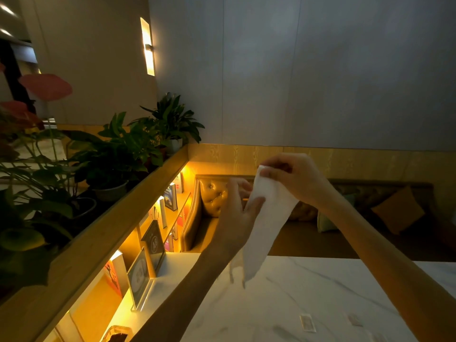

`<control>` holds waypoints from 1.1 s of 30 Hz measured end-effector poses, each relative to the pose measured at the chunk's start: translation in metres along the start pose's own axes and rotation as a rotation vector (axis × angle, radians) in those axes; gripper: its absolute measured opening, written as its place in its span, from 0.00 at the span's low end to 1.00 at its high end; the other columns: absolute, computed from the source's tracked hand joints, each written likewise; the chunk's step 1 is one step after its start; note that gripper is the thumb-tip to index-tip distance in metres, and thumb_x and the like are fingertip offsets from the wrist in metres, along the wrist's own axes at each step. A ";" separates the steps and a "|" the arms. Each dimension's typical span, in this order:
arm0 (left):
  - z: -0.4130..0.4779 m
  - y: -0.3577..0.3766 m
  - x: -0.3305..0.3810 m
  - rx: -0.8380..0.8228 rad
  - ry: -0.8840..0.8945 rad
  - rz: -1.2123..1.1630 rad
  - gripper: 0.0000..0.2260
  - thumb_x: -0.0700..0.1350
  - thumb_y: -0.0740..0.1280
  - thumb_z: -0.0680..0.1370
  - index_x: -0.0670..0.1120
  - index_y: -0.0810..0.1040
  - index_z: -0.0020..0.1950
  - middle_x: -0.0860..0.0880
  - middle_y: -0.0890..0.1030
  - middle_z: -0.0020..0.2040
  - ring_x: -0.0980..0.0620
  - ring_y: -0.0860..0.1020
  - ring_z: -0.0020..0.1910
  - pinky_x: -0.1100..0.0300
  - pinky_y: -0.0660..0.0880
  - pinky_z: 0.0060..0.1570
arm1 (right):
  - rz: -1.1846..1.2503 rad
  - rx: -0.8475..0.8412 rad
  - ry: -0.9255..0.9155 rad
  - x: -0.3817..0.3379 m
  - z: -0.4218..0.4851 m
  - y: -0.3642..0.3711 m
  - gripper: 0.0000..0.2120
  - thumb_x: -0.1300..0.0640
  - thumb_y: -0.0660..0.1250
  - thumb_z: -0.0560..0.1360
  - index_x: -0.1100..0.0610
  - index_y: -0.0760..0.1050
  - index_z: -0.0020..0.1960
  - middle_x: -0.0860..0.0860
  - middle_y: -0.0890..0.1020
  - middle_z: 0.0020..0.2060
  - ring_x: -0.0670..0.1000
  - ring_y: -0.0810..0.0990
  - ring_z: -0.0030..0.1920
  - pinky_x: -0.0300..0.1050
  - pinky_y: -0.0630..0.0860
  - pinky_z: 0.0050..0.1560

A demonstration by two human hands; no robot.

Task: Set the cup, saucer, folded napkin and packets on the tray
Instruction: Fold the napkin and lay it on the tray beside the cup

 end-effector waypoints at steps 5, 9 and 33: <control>-0.019 0.005 -0.027 0.023 -0.039 0.147 0.14 0.53 0.67 0.77 0.55 0.62 0.54 0.61 0.74 0.49 0.60 0.80 0.44 0.69 0.78 0.39 | -0.007 0.011 0.019 0.006 0.017 -0.024 0.09 0.49 0.66 0.76 0.47 0.77 0.56 0.36 0.75 0.43 0.36 0.76 0.42 0.32 0.69 0.39; -0.023 0.000 -0.041 0.029 -0.068 0.245 0.11 0.51 0.66 0.78 0.56 0.63 0.52 0.60 0.73 0.50 0.65 0.77 0.42 0.75 0.71 0.35 | -0.042 -0.011 0.023 0.010 0.028 -0.035 0.08 0.50 0.66 0.76 0.47 0.78 0.55 0.41 0.78 0.44 0.39 0.77 0.43 0.35 0.71 0.41; -0.030 0.007 -0.064 -0.308 -0.312 0.063 0.15 0.49 0.69 0.76 0.53 0.68 0.60 0.56 0.75 0.56 0.55 0.78 0.51 0.66 0.77 0.44 | -0.195 -0.025 0.103 0.049 0.032 -0.042 0.09 0.51 0.65 0.77 0.53 0.79 0.54 0.47 0.78 0.46 0.43 0.75 0.41 0.35 0.69 0.40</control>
Point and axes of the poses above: each hand's wrist, its own z-axis towards the middle knuckle, its own y-axis out of the palm, x = y × z, the point moved 9 cm from there along z, towards the middle knuckle
